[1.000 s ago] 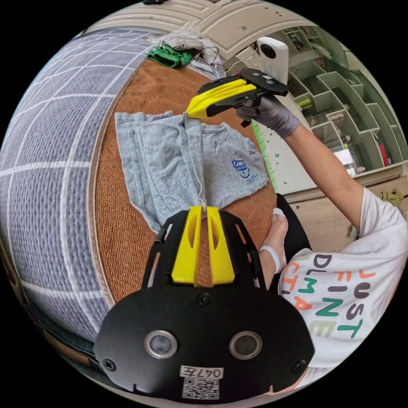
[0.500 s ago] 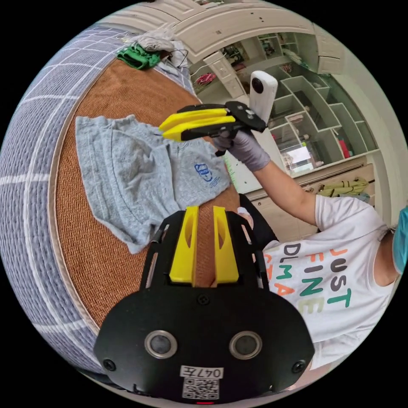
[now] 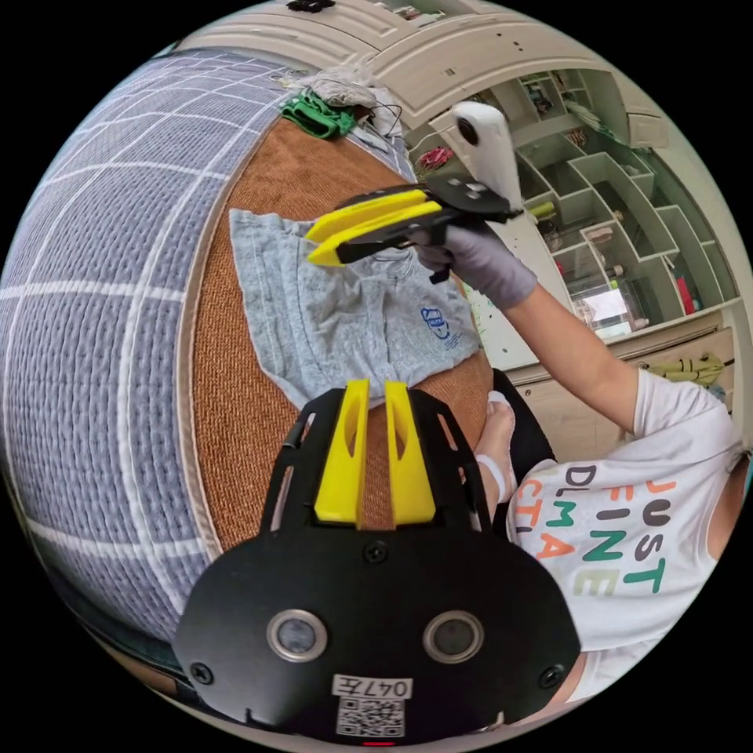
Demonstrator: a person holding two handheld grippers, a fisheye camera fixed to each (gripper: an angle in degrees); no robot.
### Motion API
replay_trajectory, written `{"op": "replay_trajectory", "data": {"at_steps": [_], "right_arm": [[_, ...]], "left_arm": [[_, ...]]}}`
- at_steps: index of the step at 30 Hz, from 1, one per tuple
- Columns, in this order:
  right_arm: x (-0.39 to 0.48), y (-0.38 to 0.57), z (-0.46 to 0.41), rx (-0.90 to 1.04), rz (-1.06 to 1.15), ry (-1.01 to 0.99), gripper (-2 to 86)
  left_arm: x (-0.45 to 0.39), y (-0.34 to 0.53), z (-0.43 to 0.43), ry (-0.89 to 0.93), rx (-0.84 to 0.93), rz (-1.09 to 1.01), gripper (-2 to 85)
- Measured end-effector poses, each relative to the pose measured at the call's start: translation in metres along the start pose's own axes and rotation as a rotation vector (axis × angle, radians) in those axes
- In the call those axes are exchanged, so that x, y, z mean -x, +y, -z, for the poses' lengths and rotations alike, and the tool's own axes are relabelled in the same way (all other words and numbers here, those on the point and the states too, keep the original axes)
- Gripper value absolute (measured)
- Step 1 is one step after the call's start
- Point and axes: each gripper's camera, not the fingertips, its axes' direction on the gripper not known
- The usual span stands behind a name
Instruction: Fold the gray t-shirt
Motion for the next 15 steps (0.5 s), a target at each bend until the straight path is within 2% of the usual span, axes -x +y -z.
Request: {"op": "replay_trajectory", "data": {"at_steps": [3,6,10,15], "right_arm": [[0.012,0.002,0.012,-0.088,0.042,-0.025,-1.0],[0.022,-0.003,0.008,-0.091,0.085,-0.025,-1.0],[0.023,0.0,-0.022,-0.02,0.097,0.02,-0.9],[0.013,0.042,-0.018,-0.115,0.009,-0.069,1.1]], "left_arm": [[-0.003,-0.004,-0.003,-0.088,0.062,-0.005,4.0],[0.003,-0.002,-0.002,-0.154,0.114,0.046,0.3],[0.013,0.01,0.014,-0.119,0.068,0.094,-0.8],[0.029,0.021,0.034,-0.072,-0.002,0.148,-1.0]]}}
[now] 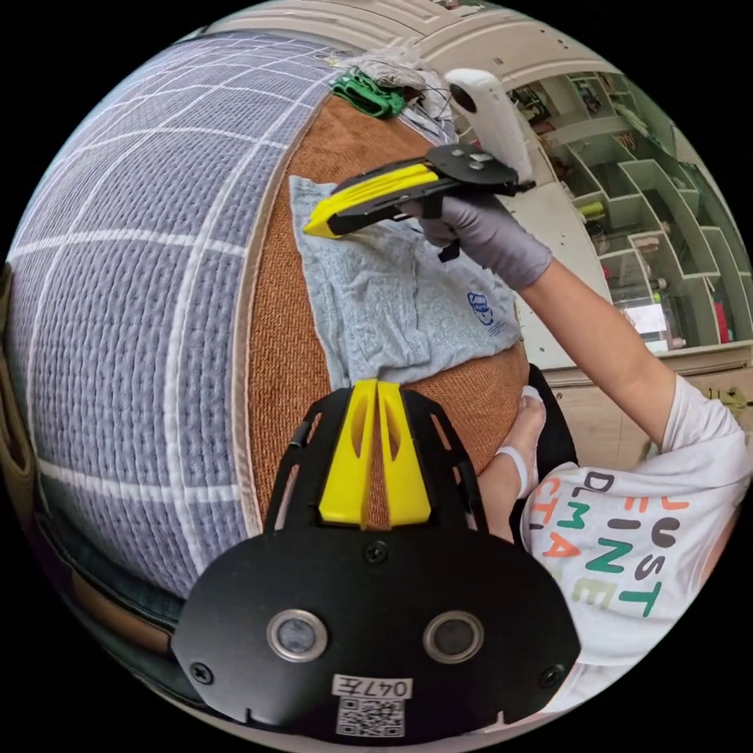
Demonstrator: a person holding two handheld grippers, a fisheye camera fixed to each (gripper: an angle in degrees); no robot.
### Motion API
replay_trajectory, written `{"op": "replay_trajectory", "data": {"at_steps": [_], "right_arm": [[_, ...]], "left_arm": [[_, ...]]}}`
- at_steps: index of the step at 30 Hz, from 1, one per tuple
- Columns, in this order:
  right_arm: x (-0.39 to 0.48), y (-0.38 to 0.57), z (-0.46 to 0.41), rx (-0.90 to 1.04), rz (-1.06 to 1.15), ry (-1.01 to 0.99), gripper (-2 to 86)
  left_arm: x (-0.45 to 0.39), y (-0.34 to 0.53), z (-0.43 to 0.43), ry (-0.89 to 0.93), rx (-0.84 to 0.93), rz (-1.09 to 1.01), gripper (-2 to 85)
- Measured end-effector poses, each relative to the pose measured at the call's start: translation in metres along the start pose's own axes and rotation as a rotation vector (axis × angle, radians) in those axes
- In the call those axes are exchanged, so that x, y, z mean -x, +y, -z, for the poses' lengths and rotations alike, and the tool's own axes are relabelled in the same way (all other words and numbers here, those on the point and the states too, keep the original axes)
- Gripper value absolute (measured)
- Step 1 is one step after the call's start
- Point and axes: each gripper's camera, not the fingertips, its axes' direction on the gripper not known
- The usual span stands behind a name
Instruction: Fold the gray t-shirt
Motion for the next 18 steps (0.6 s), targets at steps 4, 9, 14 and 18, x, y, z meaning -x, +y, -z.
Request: {"op": "replay_trajectory", "data": {"at_steps": [4,9,14,18], "right_arm": [[0.026,0.059,0.051,-0.124,-0.06,0.063,2.5],[0.096,0.271,0.158,-0.401,-0.397,0.405,0.8],[0.131,0.505,0.194,-0.414,-0.979,0.503,1.1],[0.159,0.603,0.184,-0.432,-1.166,0.349,1.7]], "left_arm": [[-0.005,0.006,0.024,0.189,-0.172,-0.093,-1.0],[-0.018,-0.013,0.01,0.107,-0.159,-0.128,-1.0],[0.0,-0.026,-0.024,0.011,-0.016,0.001,-1.0],[0.001,-0.02,-0.017,0.036,-0.068,-0.008,-1.0]]}}
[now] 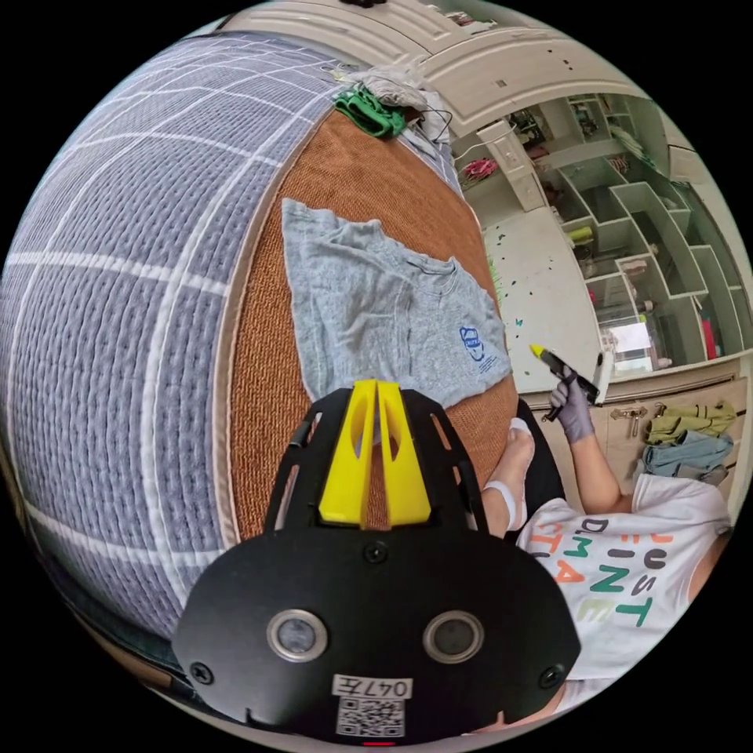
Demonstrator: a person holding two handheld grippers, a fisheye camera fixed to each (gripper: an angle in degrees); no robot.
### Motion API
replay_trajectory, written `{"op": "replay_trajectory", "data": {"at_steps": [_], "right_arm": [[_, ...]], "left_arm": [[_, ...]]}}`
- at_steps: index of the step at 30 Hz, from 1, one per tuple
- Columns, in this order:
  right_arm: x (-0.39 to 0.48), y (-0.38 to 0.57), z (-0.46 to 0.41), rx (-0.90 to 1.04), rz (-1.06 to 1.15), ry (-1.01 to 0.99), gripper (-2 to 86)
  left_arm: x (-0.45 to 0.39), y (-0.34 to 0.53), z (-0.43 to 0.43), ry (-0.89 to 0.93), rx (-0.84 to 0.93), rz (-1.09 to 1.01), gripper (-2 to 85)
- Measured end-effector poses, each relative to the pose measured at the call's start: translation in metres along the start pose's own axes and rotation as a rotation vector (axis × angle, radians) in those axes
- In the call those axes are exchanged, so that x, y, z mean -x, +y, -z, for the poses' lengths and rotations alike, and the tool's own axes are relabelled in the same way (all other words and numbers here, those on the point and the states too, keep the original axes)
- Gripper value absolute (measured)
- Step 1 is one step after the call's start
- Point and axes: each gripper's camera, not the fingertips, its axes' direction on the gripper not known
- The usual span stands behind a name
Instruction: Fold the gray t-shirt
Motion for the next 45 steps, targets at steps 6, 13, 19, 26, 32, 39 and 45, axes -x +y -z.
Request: {"op": "replay_trajectory", "data": {"at_steps": [6,13,19,26,32,39,45], "right_arm": [[-0.05,0.03,-0.036,0.106,-0.267,-0.313,4.5],[-0.078,0.057,-0.05,0.015,-0.486,-0.508,2.3],[-0.013,0.016,-0.003,-0.148,-0.334,-0.35,-0.9],[0.233,-0.066,-0.02,0.072,0.536,-0.074,-0.9],[0.302,-0.052,-0.091,0.339,0.724,0.217,-0.8],[0.309,-0.063,-0.05,0.305,0.67,0.111,4.0],[0.278,-0.089,-0.011,0.117,0.531,-0.021,1.1]], "left_arm": [[-0.014,0.007,0.0,-0.012,-0.033,-0.082,-1.0],[-0.024,0.018,-0.012,-0.037,0.002,-0.111,-1.0],[-0.013,0.03,-0.016,-0.017,0.003,-0.057,-1.0],[-0.004,0.045,-0.018,0.023,-0.013,-0.025,-1.0],[-0.004,0.065,-0.015,-0.038,-0.036,0.015,-0.9],[0.024,0.099,0.005,-0.059,-0.146,0.212,5.2],[0.024,0.112,-0.013,-0.045,-0.073,0.241,10.9]]}}
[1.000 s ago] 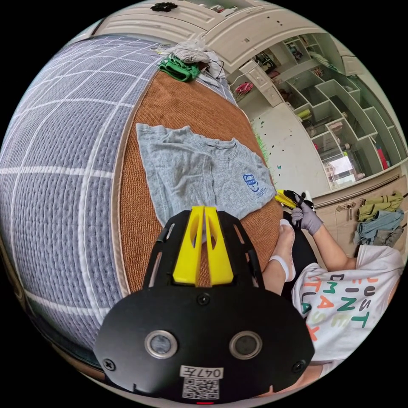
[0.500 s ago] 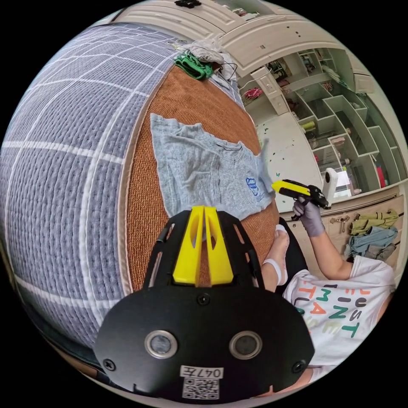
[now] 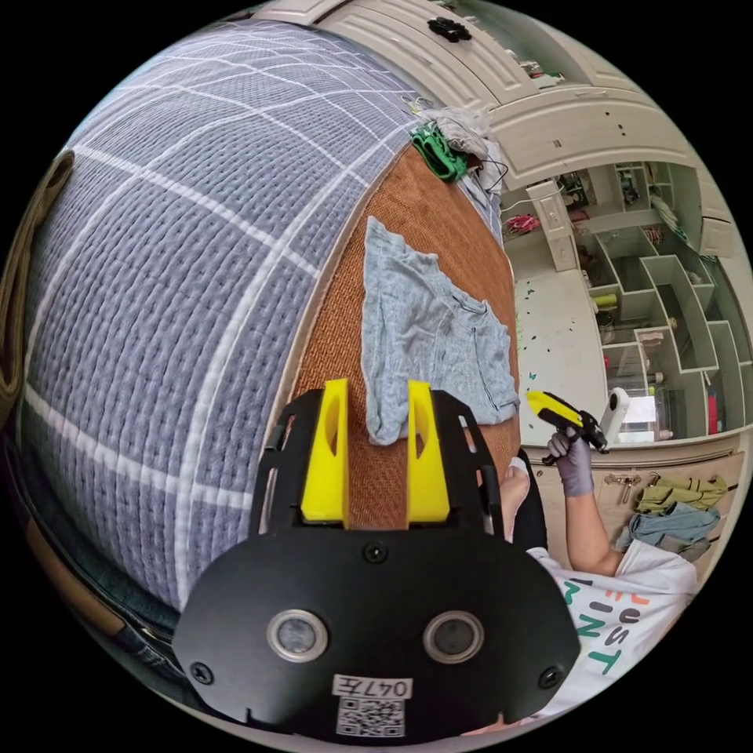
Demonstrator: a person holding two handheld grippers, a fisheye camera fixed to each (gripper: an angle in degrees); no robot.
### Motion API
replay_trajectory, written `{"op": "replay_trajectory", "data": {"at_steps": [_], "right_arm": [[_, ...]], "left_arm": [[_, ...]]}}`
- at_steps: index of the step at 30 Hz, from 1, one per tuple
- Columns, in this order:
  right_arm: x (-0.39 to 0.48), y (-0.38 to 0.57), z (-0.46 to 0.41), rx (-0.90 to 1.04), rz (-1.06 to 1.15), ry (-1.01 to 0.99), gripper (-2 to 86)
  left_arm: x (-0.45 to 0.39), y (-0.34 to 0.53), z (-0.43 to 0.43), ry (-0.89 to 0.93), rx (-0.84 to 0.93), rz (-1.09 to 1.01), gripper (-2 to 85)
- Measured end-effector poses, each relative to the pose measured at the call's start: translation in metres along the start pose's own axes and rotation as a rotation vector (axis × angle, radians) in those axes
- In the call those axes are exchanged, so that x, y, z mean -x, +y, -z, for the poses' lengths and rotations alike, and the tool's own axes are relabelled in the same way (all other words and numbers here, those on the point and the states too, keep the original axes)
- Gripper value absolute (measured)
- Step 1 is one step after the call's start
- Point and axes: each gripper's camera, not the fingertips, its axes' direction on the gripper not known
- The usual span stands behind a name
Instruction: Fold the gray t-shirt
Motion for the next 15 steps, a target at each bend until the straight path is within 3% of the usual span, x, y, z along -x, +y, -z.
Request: {"op": "replay_trajectory", "data": {"at_steps": [4,7,15], "right_arm": [[0.002,-0.01,-0.018,0.059,0.026,0.086,1.3],[0.004,-0.008,-0.046,0.244,0.012,0.207,0.7],[0.011,0.01,-0.015,0.185,-0.076,0.199,-0.4]], "left_arm": [[-0.002,0.007,-0.007,-0.014,0.009,-0.003,10.5],[-0.002,0.012,-0.011,-0.012,0.008,0.005,10.8],[-0.006,0.026,-0.023,-0.025,0.039,0.007,11.2]]}}
